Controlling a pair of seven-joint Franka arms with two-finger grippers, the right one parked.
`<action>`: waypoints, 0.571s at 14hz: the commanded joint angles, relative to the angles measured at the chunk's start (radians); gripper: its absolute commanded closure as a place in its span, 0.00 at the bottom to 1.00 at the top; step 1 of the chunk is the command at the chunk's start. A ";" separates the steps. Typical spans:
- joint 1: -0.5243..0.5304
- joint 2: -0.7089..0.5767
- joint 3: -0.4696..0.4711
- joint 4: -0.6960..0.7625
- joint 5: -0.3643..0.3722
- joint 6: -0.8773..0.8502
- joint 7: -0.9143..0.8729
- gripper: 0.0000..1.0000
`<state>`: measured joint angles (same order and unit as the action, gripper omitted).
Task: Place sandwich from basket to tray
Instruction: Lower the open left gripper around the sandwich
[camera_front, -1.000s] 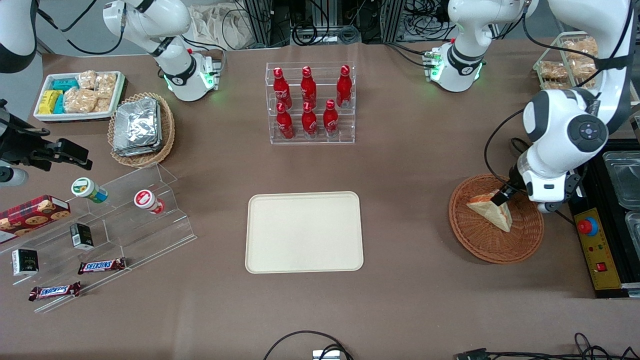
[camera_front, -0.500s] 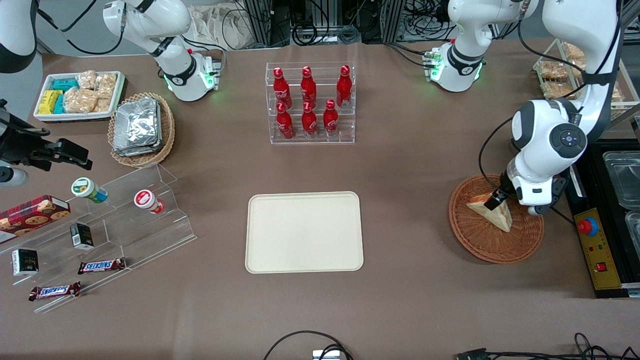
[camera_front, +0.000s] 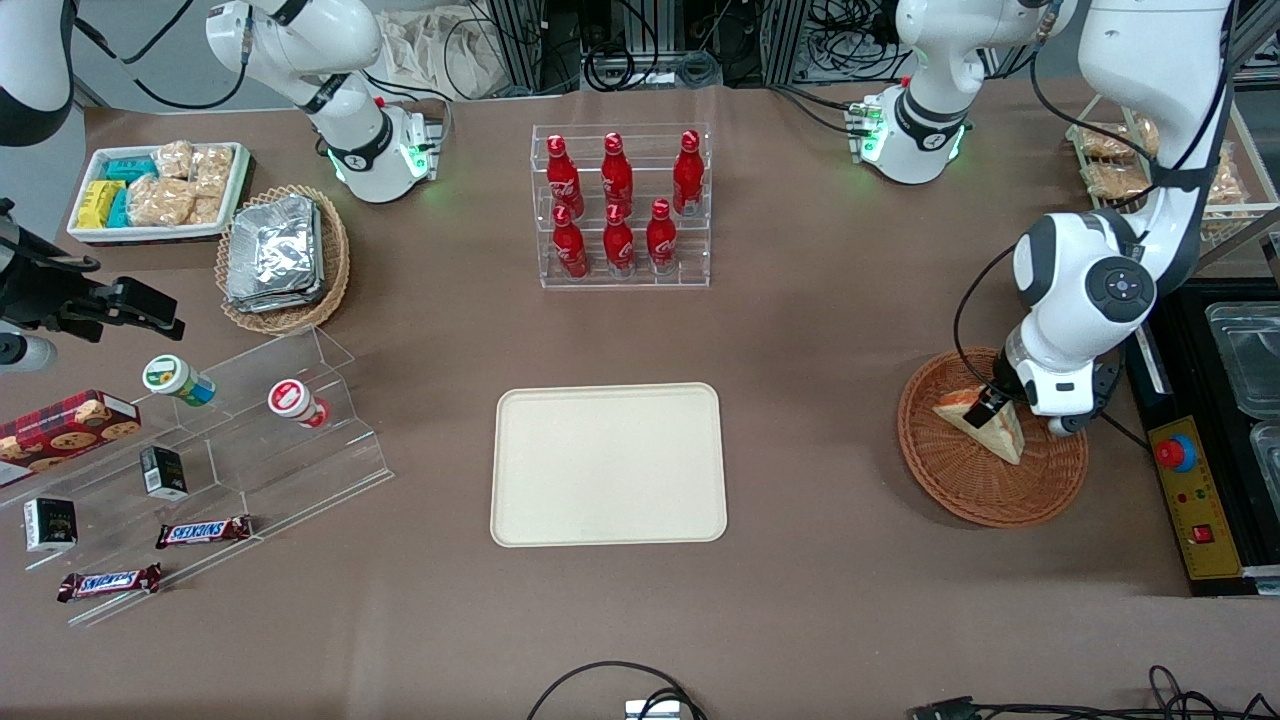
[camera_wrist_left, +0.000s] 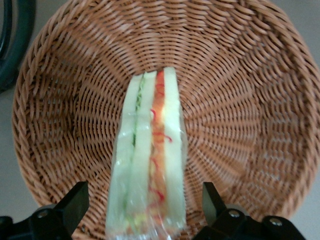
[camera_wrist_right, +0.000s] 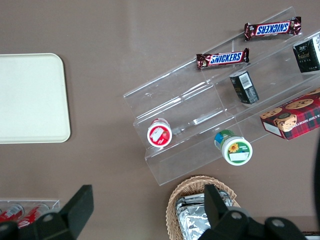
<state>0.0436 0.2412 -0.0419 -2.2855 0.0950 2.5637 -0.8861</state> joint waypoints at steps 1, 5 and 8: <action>0.004 0.024 0.010 -0.025 0.020 0.074 -0.028 0.00; 0.004 0.044 0.010 -0.022 0.019 0.087 -0.053 0.01; -0.002 0.061 0.010 -0.020 0.019 0.111 -0.096 0.59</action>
<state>0.0436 0.2920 -0.0309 -2.2982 0.0950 2.6420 -0.9351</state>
